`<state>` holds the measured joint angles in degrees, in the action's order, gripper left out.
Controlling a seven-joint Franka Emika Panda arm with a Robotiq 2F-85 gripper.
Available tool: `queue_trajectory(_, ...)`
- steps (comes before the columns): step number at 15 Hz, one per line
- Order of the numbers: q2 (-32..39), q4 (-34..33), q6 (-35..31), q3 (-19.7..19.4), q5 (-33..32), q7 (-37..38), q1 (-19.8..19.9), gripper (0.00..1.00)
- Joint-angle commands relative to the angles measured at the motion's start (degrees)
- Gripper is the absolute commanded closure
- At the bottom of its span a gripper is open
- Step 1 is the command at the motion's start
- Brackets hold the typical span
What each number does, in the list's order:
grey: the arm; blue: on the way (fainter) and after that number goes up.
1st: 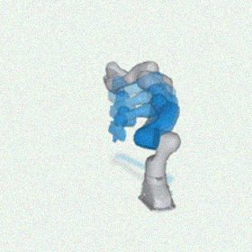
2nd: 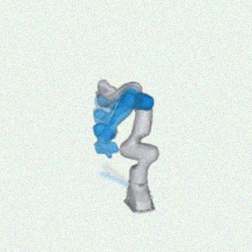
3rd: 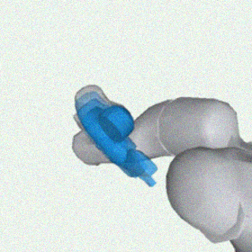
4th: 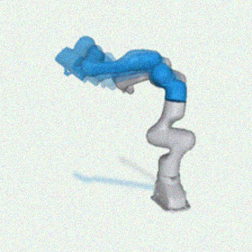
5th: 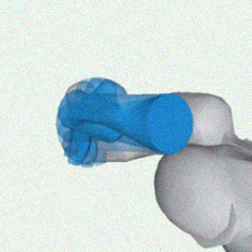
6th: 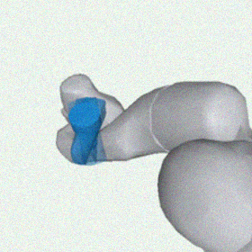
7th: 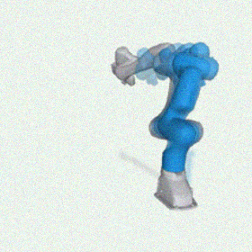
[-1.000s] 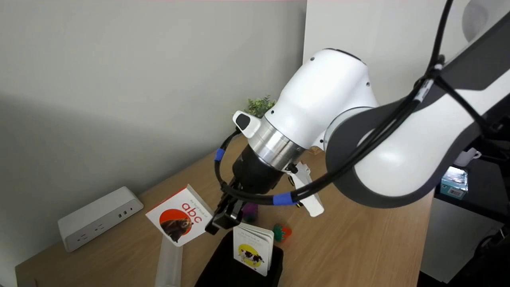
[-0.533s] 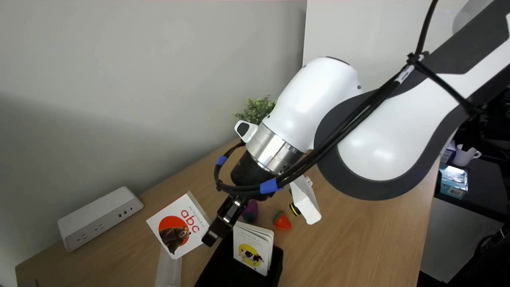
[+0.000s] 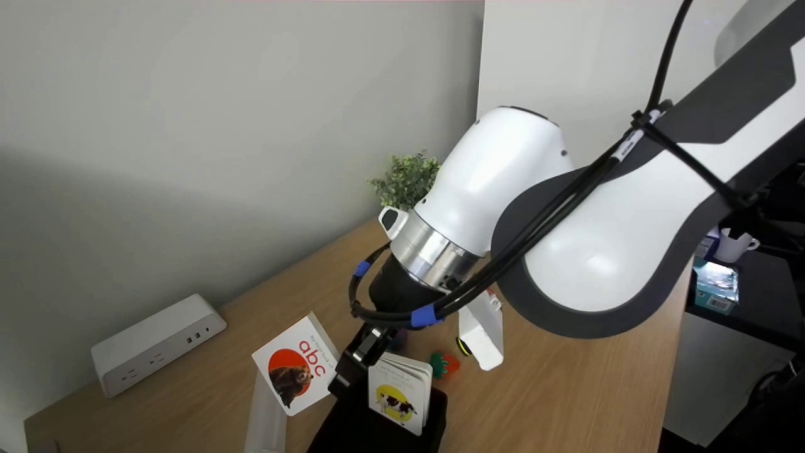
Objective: Pick up the two small books from the table and put them in the black bowl.
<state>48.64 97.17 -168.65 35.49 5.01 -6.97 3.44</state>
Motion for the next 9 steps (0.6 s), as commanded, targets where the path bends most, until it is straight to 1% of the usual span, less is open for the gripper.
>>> queue_trajectory(1,-0.27,-0.22,0.10,-0.74,1.74,-1.14,-0.79,0.86)
queue_trajectory(2,-0.27,-0.23,0.10,-0.74,1.74,-1.14,-0.79,0.97)
queue_trajectory(3,-0.37,-0.44,0.29,-1.66,1.84,-0.13,-1.65,0.97)
queue_trajectory(5,-1.36,-0.01,-0.73,-4.69,2.17,2.87,-4.15,0.97)
queue_trajectory(9,-3.24,1.20,-5.08,-13.95,2.59,12.00,-12.21,0.97)
